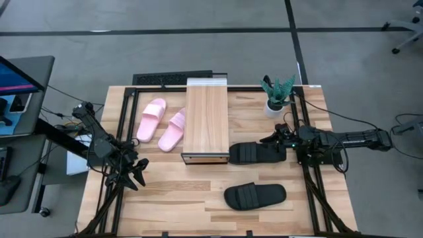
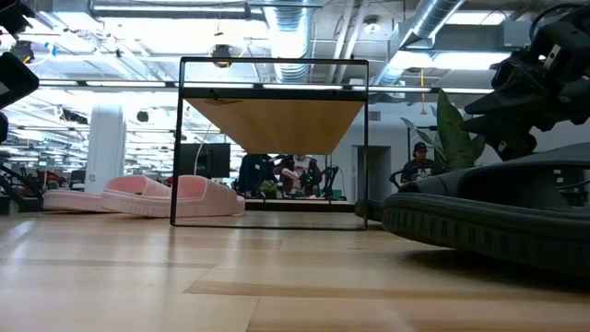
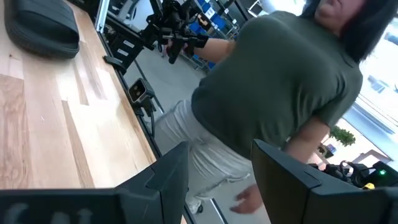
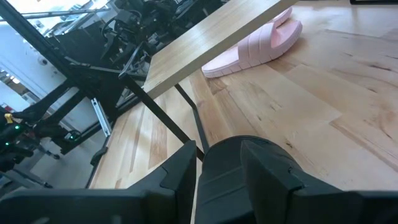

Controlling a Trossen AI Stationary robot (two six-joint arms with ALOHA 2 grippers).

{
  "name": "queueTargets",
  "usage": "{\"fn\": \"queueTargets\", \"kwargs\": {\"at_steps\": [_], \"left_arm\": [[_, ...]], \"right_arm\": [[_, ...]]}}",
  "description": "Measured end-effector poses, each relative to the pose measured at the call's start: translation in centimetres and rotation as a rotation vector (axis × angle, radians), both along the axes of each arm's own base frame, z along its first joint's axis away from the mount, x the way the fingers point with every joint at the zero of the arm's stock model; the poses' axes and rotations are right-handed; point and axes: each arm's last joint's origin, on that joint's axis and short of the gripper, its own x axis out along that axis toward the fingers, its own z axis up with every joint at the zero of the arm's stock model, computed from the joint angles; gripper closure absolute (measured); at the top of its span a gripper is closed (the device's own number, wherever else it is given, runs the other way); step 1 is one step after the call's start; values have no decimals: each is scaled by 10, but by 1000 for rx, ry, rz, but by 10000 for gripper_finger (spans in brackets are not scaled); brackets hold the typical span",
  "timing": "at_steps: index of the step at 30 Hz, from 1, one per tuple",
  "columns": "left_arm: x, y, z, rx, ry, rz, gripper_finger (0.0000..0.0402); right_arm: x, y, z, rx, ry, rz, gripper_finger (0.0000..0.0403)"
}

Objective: Pick and place slides into the shelf

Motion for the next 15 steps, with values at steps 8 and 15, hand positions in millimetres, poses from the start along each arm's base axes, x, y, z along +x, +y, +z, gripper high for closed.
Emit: {"fn": "queueTargets", "kwargs": {"at_steps": [8,15], "left_arm": [[0,0,0,0,0,0,239],[0,0,0,0,0,0,239]], "right_arm": [[1,0,3,-23,-30,4,284],[1,0,5,136,-57,-26,284]]}}
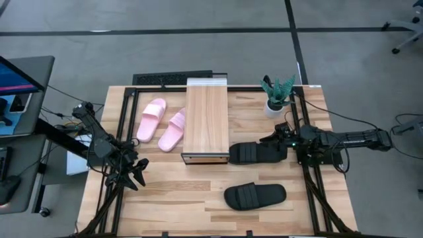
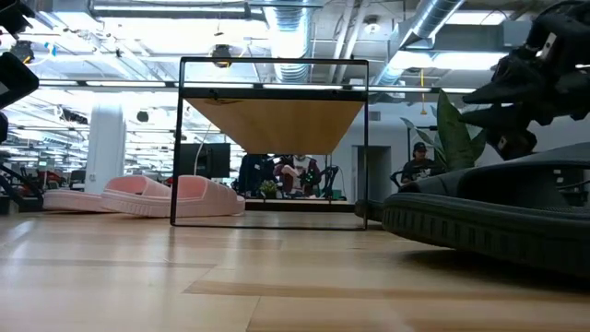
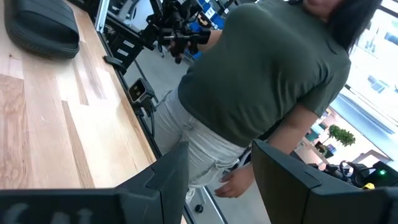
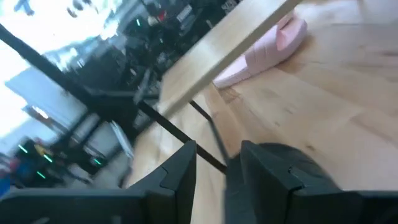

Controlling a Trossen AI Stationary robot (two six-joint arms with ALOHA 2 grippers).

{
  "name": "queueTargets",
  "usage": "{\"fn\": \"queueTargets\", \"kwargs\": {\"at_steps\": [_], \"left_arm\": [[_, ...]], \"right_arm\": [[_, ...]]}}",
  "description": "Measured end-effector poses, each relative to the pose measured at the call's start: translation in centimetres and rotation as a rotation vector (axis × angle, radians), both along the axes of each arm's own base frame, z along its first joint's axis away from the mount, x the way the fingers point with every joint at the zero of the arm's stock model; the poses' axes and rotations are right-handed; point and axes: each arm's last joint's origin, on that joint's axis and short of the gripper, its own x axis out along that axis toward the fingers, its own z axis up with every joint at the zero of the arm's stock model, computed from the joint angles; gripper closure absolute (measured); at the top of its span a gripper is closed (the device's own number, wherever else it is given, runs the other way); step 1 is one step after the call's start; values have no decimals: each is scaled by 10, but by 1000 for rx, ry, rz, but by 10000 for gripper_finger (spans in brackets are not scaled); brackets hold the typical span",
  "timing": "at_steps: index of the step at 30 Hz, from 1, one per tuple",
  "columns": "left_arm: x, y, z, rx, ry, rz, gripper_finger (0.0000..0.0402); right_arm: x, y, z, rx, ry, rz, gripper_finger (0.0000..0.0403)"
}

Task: Pick and place slides into the shelf
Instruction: Put the top black slide on the shelf

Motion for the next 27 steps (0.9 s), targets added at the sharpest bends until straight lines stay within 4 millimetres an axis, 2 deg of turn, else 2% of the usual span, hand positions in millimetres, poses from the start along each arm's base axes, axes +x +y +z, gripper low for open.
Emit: {"fn": "queueTargets", "kwargs": {"at_steps": [5,11,15,20,27], "left_arm": [[0,0,0,0,0,0,239],[0,0,0,0,0,0,239],[0,0,0,0,0,0,239],[0,0,0,1,0,0,239],[0,0,0,0,0,0,239]], "right_arm": [[0,-1,1,164,-17,-48,284],[-1,-7,-4,543,11,-184,284],[-1,-10,-3,697,-6,-230,284],[-1,-10,-1,708,16,-182,284],[-2,-10,32,559,-73,-71,284]]}}
